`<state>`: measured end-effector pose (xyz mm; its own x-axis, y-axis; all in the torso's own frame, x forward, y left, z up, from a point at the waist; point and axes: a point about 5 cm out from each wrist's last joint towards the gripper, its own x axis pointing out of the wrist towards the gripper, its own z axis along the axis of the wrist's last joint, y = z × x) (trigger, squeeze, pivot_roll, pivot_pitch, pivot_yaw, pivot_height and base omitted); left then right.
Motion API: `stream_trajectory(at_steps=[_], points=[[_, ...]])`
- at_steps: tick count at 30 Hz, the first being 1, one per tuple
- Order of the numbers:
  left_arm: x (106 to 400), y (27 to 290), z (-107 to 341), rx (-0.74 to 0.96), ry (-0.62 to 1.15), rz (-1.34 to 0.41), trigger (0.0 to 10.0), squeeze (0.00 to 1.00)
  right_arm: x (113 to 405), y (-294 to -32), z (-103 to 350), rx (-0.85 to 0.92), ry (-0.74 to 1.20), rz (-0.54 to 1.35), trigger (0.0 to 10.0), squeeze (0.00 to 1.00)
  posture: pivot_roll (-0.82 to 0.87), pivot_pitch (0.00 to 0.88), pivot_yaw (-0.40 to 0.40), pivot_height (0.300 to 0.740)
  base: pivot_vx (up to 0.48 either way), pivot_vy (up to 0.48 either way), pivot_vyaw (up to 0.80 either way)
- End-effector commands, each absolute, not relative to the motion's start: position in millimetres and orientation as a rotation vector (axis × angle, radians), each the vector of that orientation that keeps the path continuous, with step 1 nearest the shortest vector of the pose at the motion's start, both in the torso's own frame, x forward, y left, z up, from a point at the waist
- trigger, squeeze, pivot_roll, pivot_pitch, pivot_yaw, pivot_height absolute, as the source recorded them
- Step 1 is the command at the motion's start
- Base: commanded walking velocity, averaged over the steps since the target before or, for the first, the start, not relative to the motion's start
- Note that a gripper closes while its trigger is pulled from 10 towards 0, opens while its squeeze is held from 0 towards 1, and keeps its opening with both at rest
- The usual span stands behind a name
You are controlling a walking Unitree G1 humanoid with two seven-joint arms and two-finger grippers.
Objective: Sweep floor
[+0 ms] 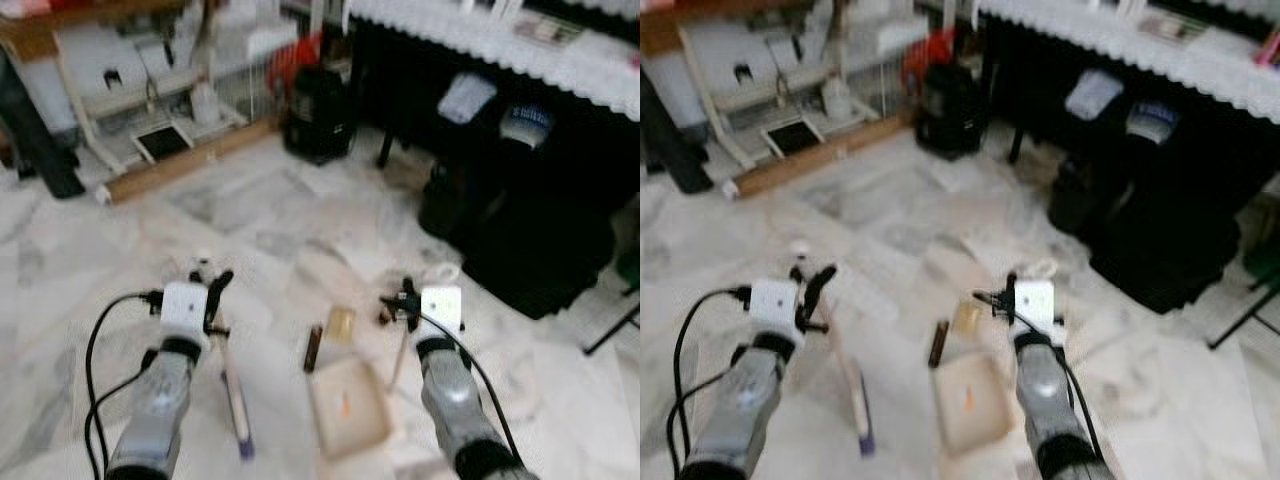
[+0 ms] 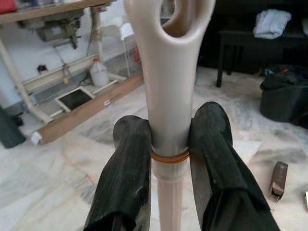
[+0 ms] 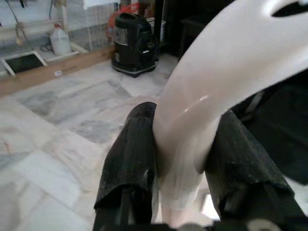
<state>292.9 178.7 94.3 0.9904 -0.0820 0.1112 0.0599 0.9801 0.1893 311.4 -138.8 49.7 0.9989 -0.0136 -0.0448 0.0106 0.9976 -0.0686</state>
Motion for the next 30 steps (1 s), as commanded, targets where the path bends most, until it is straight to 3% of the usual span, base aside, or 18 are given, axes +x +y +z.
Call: stream_trajectory(at_steps=[1,30], points=[[294.7,172.7,102.6,0.187,-0.169,-0.08,10.0,0.0,312.2,-148.7,53.5,-0.081,0.024,-0.036,10.0,0.0,0.04,0.066,-0.056,0.74,0.289,0.0,0.0],[293.5,172.2,102.3,0.177,-0.173,-0.079,10.0,0.0,305.3,-152.1,45.2,-0.107,0.046,-0.058,10.0,0.0,0.04,0.072,-0.052,0.74,0.271,0.0,0.0]])
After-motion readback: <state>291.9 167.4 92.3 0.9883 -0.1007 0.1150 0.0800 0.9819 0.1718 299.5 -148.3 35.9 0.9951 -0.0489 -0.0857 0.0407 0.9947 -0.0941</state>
